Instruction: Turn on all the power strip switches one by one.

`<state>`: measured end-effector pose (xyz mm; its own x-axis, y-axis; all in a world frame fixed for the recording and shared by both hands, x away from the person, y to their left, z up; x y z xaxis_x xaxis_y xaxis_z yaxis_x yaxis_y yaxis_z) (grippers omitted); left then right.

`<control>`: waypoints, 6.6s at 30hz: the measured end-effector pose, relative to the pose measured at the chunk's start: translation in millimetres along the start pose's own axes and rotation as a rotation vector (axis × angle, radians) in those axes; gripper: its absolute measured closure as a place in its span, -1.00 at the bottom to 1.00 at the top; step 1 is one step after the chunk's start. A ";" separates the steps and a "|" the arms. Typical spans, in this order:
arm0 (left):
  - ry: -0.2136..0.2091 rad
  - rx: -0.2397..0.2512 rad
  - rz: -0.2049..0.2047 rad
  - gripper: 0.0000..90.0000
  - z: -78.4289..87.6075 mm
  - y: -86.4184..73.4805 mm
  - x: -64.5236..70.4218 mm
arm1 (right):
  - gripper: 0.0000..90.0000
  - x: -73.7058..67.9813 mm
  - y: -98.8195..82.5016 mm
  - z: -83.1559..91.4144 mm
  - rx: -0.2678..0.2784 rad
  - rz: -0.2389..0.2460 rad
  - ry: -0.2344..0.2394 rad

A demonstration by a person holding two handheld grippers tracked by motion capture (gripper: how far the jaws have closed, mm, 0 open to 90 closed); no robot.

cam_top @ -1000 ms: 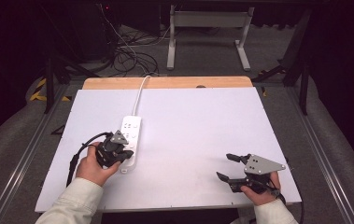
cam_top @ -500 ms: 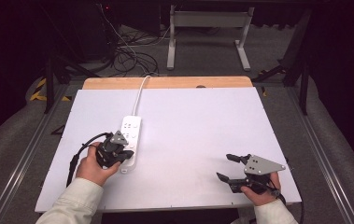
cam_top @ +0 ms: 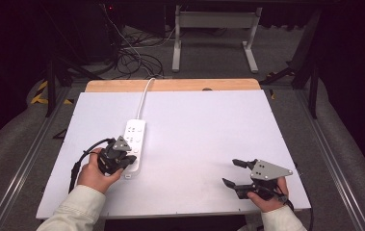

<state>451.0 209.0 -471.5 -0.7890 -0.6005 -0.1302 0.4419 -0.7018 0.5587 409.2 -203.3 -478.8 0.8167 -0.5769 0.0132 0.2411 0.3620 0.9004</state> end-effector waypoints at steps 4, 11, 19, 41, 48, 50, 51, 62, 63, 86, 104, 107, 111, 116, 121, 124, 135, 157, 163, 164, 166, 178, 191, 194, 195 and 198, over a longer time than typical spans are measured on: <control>0.013 -0.008 -0.013 1.00 -0.3 0.8 2.2 | -0.37 0.3 -0.4 -0.9 -0.002 0.001 0.000; 0.050 -0.025 -0.030 1.00 -0.6 2.5 6.1 | -0.37 -0.1 -0.8 -1.3 -0.008 0.000 -0.002; 0.039 -0.029 -0.025 1.00 -1.8 3.5 6.5 | -0.36 -0.1 -1.2 -1.9 -0.011 0.000 0.001; 0.015 0.088 -0.001 1.00 5.3 15.5 3.9 | -0.36 1.6 -2.1 -2.3 -0.014 -0.012 0.003; 0.047 0.088 0.018 1.00 4.2 19.6 -1.4 | -0.36 1.8 -2.5 -2.5 -0.010 -0.016 0.007; 0.045 0.079 0.024 1.00 2.1 20.3 -4.1 | -0.37 2.1 -3.0 -3.1 -0.011 -0.021 0.008; 0.042 0.073 0.030 1.00 1.2 20.7 -6.0 | -0.37 2.1 -3.3 -3.5 -0.012 -0.025 0.010; 0.031 0.096 0.086 1.00 -0.4 23.1 -22.0 | -0.37 0.7 -2.5 -3.4 -0.011 -0.013 0.007; 0.031 0.096 0.089 1.00 -0.6 23.7 -23.3 | -0.37 0.8 -2.5 -3.8 -0.010 -0.016 0.007; 0.048 0.014 0.063 1.00 -16.3 24.4 -23.3 | -0.36 1.3 -3.1 -3.1 -0.014 -0.008 0.011; 0.048 0.019 0.090 1.00 -17.2 19.9 -26.7 | -0.36 -0.1 -3.0 -2.7 -0.018 -0.006 0.015; 0.052 0.014 0.091 1.00 -18.4 21.0 -26.6 | -0.36 0.2 -3.2 -3.3 -0.019 -0.002 0.015; 0.056 -0.001 0.087 1.00 -19.0 22.1 -27.6 | -0.36 -0.2 -3.4 -3.6 -0.024 -0.002 0.016; 0.088 -0.020 0.059 1.00 -20.1 24.6 -23.1 | -0.36 -0.1 -3.8 -4.3 -0.026 -0.002 0.017; 0.118 -0.004 0.064 1.00 -20.8 22.6 -19.2 | -0.36 -0.6 -3.6 -4.2 -0.029 0.002 0.014; 0.121 0.008 0.073 1.00 -21.6 20.7 -17.5 | -0.36 -0.1 -4.0 -5.0 -0.030 0.001 0.017; 0.047 0.115 0.146 1.00 -8.4 27.8 -23.2 | -0.36 1.0 -3.9 -3.6 -0.027 -0.003 0.013; 0.061 0.168 0.211 1.00 -17.8 31.8 -51.7 | -0.36 1.1 -4.6 -4.6 -0.036 0.000 0.018; 0.069 0.143 0.199 1.00 -24.3 31.9 -52.3 | -0.36 1.6 -5.0 -4.6 -0.039 0.002 0.019; 0.068 0.139 0.202 1.00 -25.4 31.6 -52.5 | -0.36 1.6 -5.0 -4.7 -0.039 0.002 0.019; 0.069 0.130 0.202 1.00 -27.9 31.3 -52.7 | -0.36 1.7 -5.1 -4.7 -0.039 0.003 0.019; 0.097 0.105 0.177 1.00 -32.6 31.1 -51.2 | -0.36 1.9 -5.2 -4.5 -0.040 0.004 0.019; 0.092 0.104 0.177 1.00 -33.9 30.4 -51.9 | -0.36 1.3 -5.2 -4.5 -0.042 0.005 0.021; 0.091 0.101 0.184 1.00 -34.7 30.3 -52.0 | -0.36 1.1 -5.2 -4.5 -0.041 0.007 0.020; 0.094 0.099 0.184 1.00 -34.7 30.5 -51.5 | -0.36 1.0 -5.2 -4.4 -0.041 0.006 0.020; 0.101 0.094 0.180 1.00 -35.5 31.5 -50.1 | -0.36 1.0 -5.4 -4.7 -0.043 0.006 0.021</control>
<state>519.6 203.4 -476.4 -0.6524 -0.7513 -0.0999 0.5263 -0.5438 0.6537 411.2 -202.4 -485.7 0.8287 -0.5596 0.0087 0.2586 0.3967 0.8808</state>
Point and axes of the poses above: each handheld gripper's, and its own axes: z roughly backward along the jaws, y roughly out of its top, x roughly to its right, the point moved 3 cm from there along -z, roughly forward along the jaws, and after that the axes turned 6 degrees about -z, right-handed, at the moved point
